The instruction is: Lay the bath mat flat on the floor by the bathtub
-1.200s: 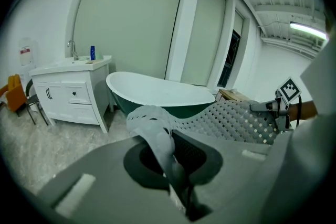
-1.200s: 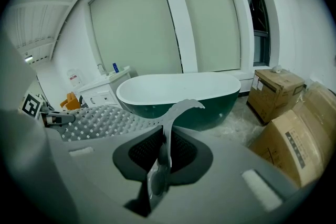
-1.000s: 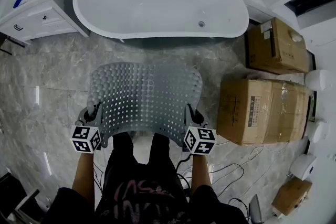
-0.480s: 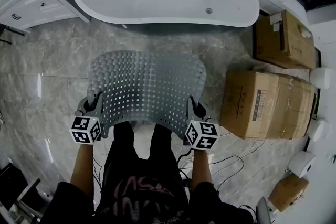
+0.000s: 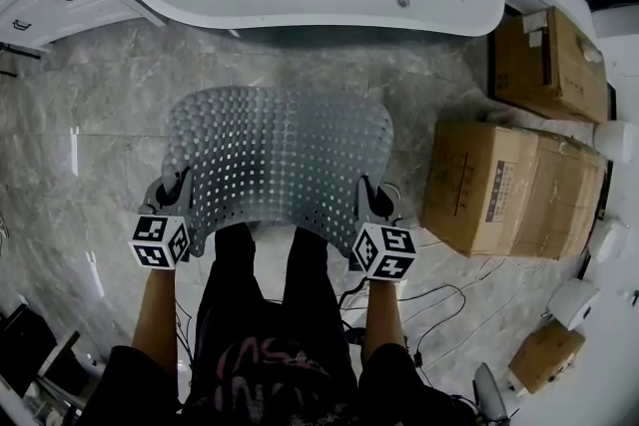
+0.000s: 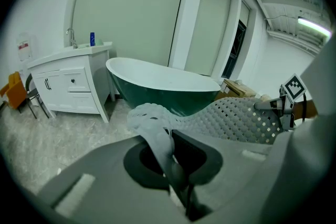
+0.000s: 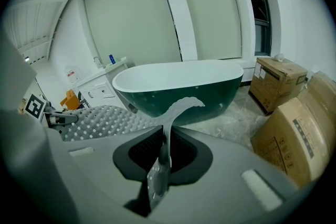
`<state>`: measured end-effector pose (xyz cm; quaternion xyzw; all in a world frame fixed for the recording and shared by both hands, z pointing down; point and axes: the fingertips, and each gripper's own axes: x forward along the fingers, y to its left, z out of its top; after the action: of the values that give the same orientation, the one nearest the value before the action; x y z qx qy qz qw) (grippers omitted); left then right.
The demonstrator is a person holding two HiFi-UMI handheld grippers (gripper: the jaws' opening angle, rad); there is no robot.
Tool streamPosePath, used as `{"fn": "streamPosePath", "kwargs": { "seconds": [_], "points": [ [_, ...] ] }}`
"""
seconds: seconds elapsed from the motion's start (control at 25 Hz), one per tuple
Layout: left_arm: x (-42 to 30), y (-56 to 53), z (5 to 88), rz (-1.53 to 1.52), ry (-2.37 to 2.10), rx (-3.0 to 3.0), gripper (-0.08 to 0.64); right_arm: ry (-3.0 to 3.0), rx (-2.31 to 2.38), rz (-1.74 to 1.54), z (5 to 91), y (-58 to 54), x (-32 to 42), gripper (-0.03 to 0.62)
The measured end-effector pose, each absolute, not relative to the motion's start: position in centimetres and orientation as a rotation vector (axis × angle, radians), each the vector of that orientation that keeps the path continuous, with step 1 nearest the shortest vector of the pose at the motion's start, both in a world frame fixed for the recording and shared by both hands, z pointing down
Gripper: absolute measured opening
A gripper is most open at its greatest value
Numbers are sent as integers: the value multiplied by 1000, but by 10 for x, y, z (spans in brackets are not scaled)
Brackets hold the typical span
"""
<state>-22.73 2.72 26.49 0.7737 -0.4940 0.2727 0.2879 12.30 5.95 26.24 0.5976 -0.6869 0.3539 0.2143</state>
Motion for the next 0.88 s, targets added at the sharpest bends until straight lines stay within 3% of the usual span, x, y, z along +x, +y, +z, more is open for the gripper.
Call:
{"fn": "streamPosePath", "kwargs": {
  "seconds": [0.88],
  "points": [
    [-236, 3, 347, 823, -1296, 2037, 26, -1845, 1612, 1012, 345, 53, 144, 51]
  ]
}}
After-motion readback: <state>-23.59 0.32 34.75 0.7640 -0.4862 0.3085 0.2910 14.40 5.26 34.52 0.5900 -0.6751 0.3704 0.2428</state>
